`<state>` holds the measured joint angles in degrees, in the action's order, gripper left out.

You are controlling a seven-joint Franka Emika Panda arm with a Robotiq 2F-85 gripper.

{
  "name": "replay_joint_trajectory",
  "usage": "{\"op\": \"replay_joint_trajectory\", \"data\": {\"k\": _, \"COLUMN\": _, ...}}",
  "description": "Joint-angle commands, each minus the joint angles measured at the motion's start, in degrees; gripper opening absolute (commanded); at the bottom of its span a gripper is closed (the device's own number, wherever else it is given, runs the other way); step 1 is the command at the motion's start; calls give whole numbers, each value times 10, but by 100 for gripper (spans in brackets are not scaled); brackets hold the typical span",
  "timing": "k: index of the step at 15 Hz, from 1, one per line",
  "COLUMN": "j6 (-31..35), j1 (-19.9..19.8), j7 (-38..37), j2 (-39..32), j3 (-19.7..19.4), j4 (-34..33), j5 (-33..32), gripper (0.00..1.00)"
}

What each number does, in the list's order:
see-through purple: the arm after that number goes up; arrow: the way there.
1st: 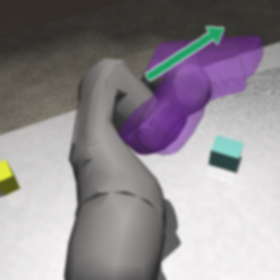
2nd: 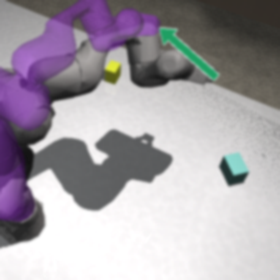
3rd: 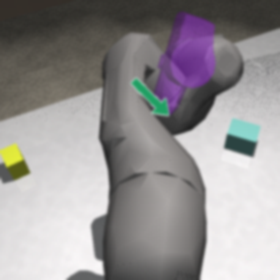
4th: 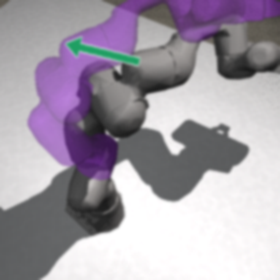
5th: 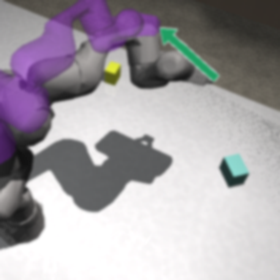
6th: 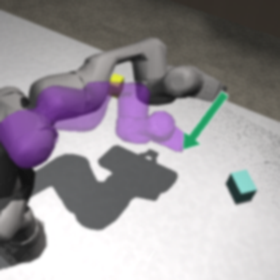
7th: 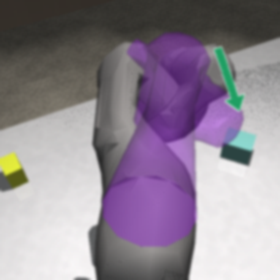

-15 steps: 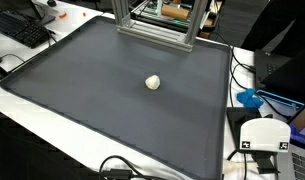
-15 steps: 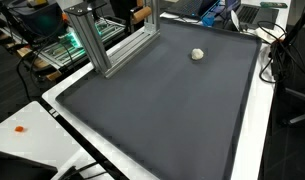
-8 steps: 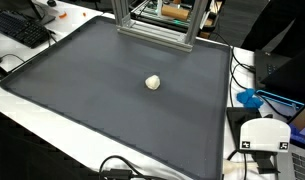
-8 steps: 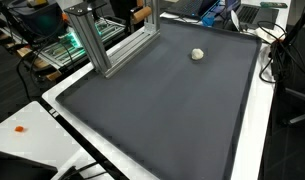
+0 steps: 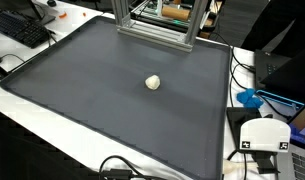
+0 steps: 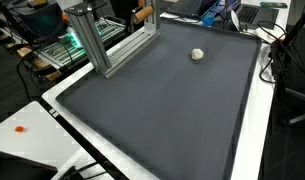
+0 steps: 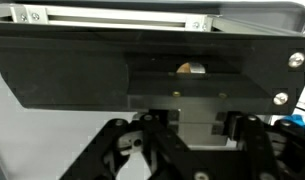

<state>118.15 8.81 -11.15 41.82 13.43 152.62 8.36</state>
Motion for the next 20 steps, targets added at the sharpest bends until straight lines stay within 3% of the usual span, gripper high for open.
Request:
{"op": "replay_joint_trajectory", "data": {"k": 1, "j6": 14, "j1": 0, "j7": -10, "j2": -4, "j3": 2, "j4": 13, "j5": -8, "gripper": 35}}
{"op": "replay_joint_trajectory", "data": {"k": 14, "j6": 23, "j1": 1, "j7": 8, "j2": -4, "j3": -3, "j4": -39, "j5": -44, "gripper": 35}}
{"op": "replay_joint_trajectory", "data": {"k": 20, "j6": 76, "j1": 2, "j7": 23, "j2": -40, "j3": 2, "j4": -65, "j5": -53, "gripper": 35}}
